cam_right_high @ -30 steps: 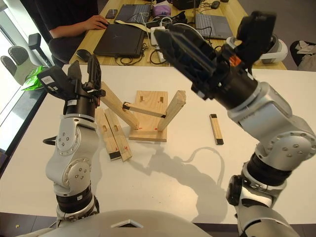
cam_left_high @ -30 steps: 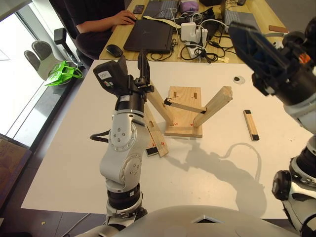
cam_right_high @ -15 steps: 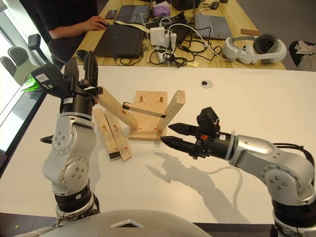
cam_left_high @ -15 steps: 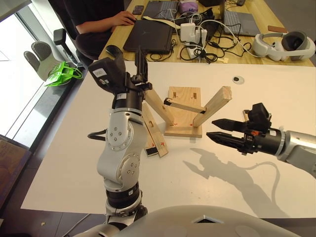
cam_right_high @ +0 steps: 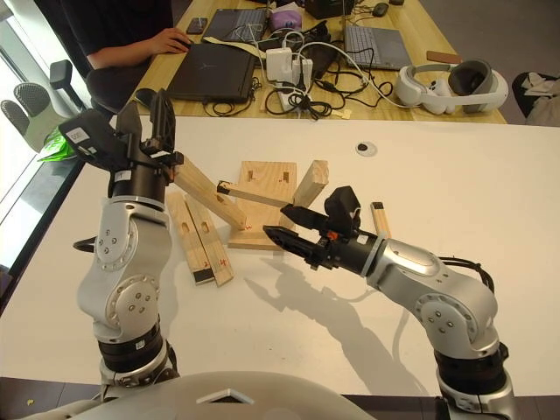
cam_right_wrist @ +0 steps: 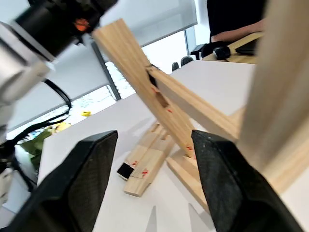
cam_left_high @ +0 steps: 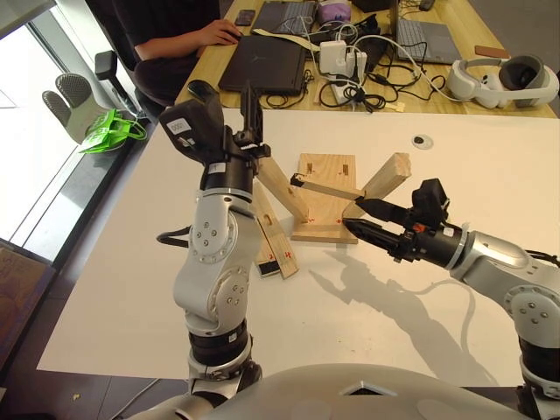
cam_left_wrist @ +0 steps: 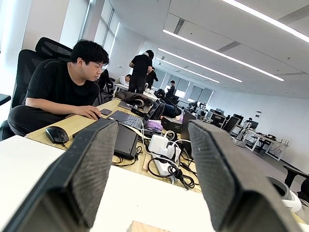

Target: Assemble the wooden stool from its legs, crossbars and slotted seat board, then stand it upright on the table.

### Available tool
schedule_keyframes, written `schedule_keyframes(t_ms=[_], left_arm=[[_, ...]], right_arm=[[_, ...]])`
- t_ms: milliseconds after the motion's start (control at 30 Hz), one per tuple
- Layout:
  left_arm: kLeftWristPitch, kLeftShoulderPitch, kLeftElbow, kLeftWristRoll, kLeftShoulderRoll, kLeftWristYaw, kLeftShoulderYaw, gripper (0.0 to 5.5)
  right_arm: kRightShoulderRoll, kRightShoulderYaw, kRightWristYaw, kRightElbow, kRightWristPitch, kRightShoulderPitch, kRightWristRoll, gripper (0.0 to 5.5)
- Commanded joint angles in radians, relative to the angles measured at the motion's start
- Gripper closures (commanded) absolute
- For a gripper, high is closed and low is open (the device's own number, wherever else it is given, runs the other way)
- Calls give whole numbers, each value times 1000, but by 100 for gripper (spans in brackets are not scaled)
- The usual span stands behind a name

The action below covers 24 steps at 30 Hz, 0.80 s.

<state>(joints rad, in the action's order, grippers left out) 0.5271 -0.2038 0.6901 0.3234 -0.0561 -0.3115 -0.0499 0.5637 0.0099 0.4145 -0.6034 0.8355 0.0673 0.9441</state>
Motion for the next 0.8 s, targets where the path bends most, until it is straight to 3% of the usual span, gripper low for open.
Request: schedule_keyframes(t_ms=[33,300,433,600,800], left_arm=[[0,-16,-8,-5,-45,-5,4,281],[5,-9,0,-4,-46,-5,-6,281],[9,-6,1,-3,-41,-4,-1,281],[10,-8,-5,-5,-43,-3,-6,281],[5,-13,-21,-6,-46,1,-14,281]], right_arm=[[-11,2,-31,45,-26,46,-87,264],[-25,21,-10,50,-72,47,-192,264],[-92,-7,-3,-23,-58,66,-68,264],[-229,10,-141,-93,-43,102,82,264],[-384,101,-362,99,-77,235,-145,264]])
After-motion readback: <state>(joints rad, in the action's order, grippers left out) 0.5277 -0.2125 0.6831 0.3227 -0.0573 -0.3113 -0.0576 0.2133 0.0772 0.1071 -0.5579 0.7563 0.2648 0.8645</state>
